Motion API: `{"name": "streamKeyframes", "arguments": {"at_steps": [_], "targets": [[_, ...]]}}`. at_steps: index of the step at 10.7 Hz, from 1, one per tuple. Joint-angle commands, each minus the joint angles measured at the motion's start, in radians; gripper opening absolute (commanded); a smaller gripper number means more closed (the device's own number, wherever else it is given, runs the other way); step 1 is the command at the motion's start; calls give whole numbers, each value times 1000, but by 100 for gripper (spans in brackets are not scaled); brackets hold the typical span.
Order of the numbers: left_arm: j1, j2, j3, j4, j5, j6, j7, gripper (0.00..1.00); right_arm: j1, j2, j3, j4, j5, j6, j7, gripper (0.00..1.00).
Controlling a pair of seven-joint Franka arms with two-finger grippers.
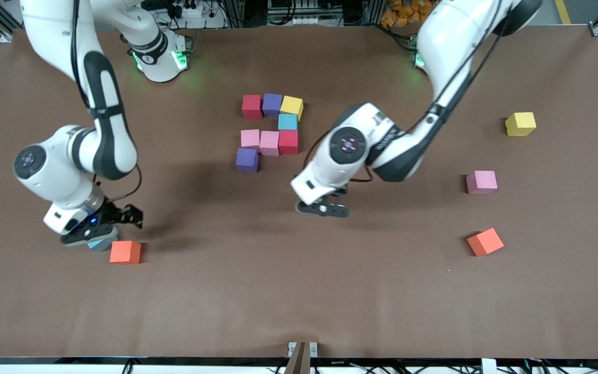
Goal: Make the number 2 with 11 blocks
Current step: 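Release purple and reach the orange cube while the left gripper lifts green, then grasp the orange cube with the right gripper while the left gripper carries green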
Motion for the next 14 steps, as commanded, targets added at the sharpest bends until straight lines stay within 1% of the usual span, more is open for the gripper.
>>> {"name": "streamKeyframes", "arguments": {"at_steps": [1,2,3,5,6,7,8,9,11,12,14], "targets": [[-104,79,47,65,-24,99,-84,45,-146,149,98,181,67,-21,-5,100],[-112,92,46,70,-24,127,-93,45,-202,179,155,221,70,-21,1,100],[-112,96,44,70,-34,159,-95,45,-251,209,198,253,73,-18,3,100],[-133,101,46,70,-104,216,-98,45,-334,280,247,350,73,-21,-2,100],[-136,101,46,70,-118,234,-107,45,-365,297,281,376,73,-19,1,100],[-144,112,44,70,-119,269,-131,45,-379,309,296,384,75,-15,6,100],[-162,127,44,72,-120,324,-160,45,-388,317,309,387,94,-15,26,100],[-182,142,46,72,-120,380,-188,45,-382,317,310,387,117,-15,50,100],[-193,174,44,72,-120,441,-205,45,-367,315,309,389,115,-21,159,100],[-199,179,43,70,-120,446,-207,45,-359,309,309,387,111,-25,196,100],[-205,184,44,70,-120,445,-207,45,-356,299,309,382,115,-115,294,100]]}}
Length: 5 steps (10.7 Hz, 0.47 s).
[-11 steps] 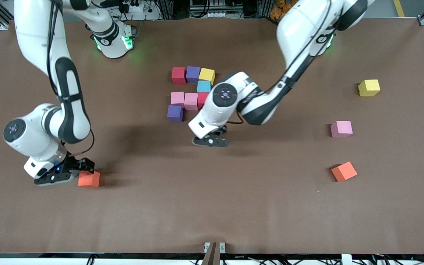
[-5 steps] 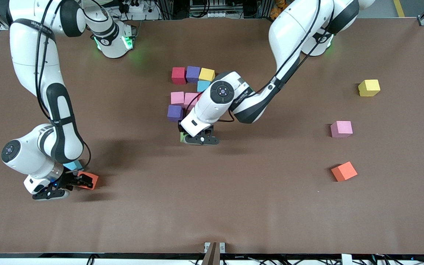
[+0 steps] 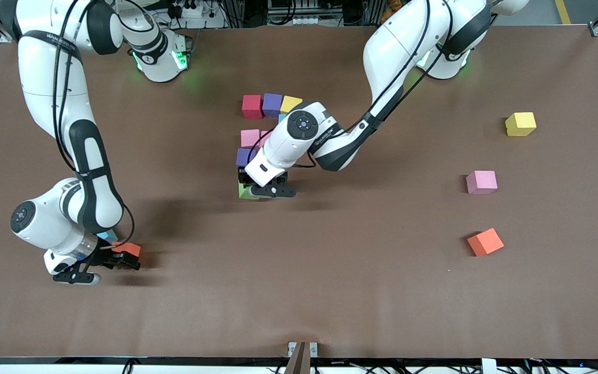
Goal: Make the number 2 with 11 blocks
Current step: 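Grasp the orange cube with the right gripper while the left gripper carries green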
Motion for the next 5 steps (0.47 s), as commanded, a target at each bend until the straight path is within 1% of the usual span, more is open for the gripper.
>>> {"name": "streamKeyframes", "arguments": {"at_steps": [1,2,4,5], "targets": [[-19,12,11,28,-38,5,-9,45,-5,-5,2,16,-3,-70,73,100],[-25,12,13,27,-68,5,-9,44,-4,-5,-3,16,-25,-69,47,100],[-34,14,16,17,-72,2,-9,44,-5,-18,-7,7,-34,-87,32,100],[-34,17,17,19,-65,-4,-3,44,-4,-28,-12,5,-43,-123,30,100]]}}
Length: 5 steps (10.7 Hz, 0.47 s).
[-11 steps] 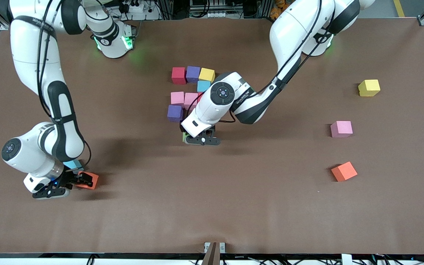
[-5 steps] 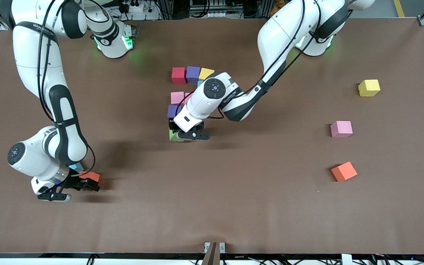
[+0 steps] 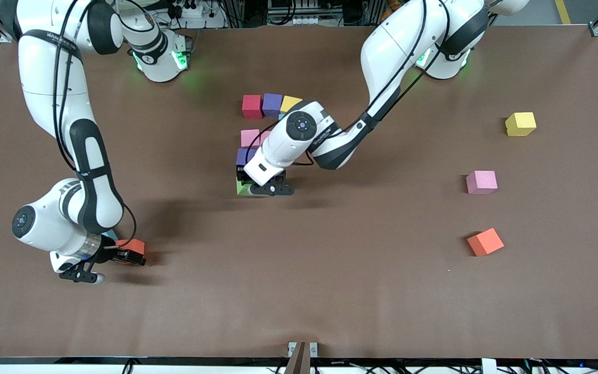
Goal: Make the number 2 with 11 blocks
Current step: 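Set the green cube below purple with the left gripper while right lifts orange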
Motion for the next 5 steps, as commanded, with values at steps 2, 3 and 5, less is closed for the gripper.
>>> {"name": "streamKeyframes", "arguments": {"at_steps": [2,3,5], "targets": [[-33,14,32,16,-14,-5,3,45,-4,-41,-18,-2,-45,-103,-7,100],[-50,14,45,16,-12,-5,5,45,-5,-47,-19,-11,-45,-117,-9,100],[-76,20,75,16,-14,-8,19,45,-4,-47,-24,-15,-47,-118,-23,76]]}}
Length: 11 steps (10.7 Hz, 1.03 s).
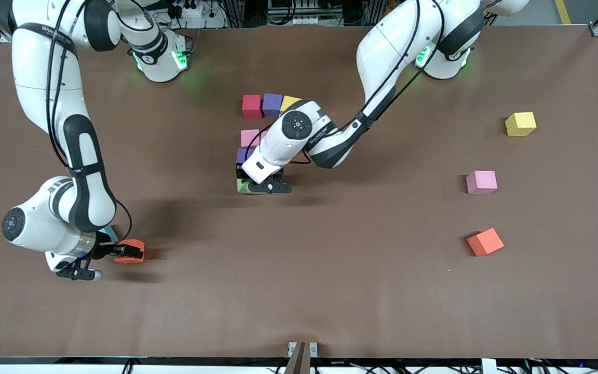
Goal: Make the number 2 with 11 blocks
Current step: 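Set the green cube below purple with the left gripper while right lifts orange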
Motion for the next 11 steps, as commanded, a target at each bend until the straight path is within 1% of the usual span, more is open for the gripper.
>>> {"name": "streamKeyframes", "arguments": {"at_steps": [1,2,3,4,5,6,7,8,10,11], "targets": [[-29,10,33,17,-14,-6,26,46,-3,-22,2,-17,-12,-14,-29,63],[-34,13,34,17,-12,-6,33,47,-6,-20,2,-17,-12,-14,-41,56],[-46,13,36,17,-11,-6,35,48,-8,-20,2,-17,-12,-14,-46,47],[-46,13,37,9,-11,-6,35,51,-8,-19,2,-17,-12,-13,-47,44],[-46,13,36,9,-11,-6,34,52,-8,-18,2,-17,-12,-13,-46,45],[-46,13,37,7,-11,-8,34,56,-8,-17,2,-17,-12,-13,-46,57],[-47,13,37,7,-11,-8,34,60,-8,-17,2,-17,-12,-11,-46,63],[-47,13,37,7,-11,-8,34,61,-8,-17,2,-15,-12,-11,-46,62],[-47,13,36,7,-11,-9,34,62,-3,-17,2,-12,-12,-13,-43,46],[-49,13,36,7,-11,-13,29,68,-2,-18,2,-9,-11,-13,-43,37]]}}
